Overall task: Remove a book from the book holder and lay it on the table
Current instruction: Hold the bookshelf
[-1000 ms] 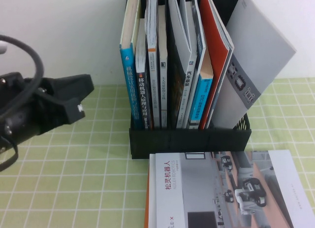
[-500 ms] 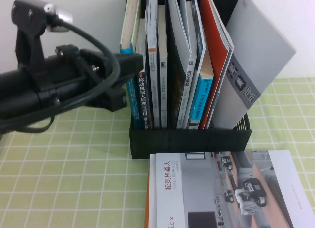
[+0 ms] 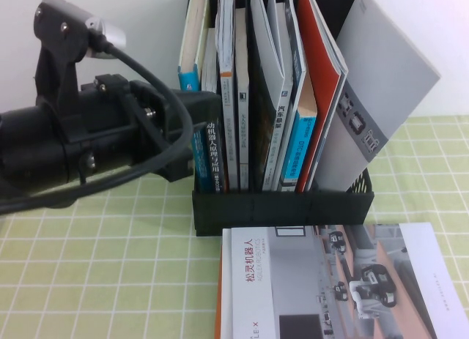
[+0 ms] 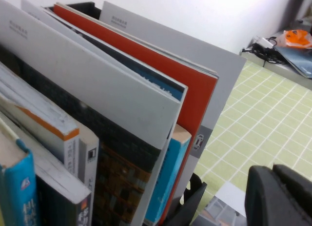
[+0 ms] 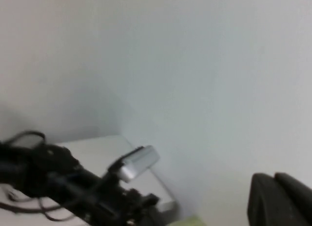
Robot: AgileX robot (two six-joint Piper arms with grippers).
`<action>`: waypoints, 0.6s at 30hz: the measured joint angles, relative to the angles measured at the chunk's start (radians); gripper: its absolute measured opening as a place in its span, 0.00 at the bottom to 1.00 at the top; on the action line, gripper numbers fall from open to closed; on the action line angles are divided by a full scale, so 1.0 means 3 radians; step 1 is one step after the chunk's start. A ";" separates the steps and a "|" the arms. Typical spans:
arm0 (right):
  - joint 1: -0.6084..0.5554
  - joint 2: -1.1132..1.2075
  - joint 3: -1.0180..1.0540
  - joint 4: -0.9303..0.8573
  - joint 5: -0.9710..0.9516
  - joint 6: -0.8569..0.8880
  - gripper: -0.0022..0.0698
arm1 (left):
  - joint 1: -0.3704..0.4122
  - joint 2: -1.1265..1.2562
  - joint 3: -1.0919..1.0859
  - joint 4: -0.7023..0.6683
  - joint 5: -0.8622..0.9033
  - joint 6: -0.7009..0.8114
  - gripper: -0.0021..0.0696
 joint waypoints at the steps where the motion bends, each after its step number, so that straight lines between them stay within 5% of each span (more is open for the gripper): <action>1: 0.0000 -0.0021 -0.0042 -0.0061 0.0015 -0.0249 0.03 | 0.0000 0.0000 0.0000 0.0008 0.0025 -0.0006 0.03; 6: 0.0000 -0.0130 -0.0063 -0.0153 0.0891 -0.1437 0.04 | 0.0000 0.0000 0.0000 0.0024 0.0175 -0.0085 0.03; 13: 0.0000 -0.0169 -0.0063 -0.0096 0.3529 -0.2991 0.07 | 0.0000 0.0000 0.0000 0.0037 0.0273 -0.0129 0.03; 15: 0.0000 -0.0156 -0.0063 0.0390 0.4367 -0.3249 0.07 | 0.0000 0.0000 0.0000 0.0037 0.0273 -0.0129 0.03; 18: 0.0000 -0.0141 -0.0137 0.1991 0.5940 -0.4028 0.07 | -0.0018 0.0000 0.0000 0.0045 0.0190 -0.0049 0.03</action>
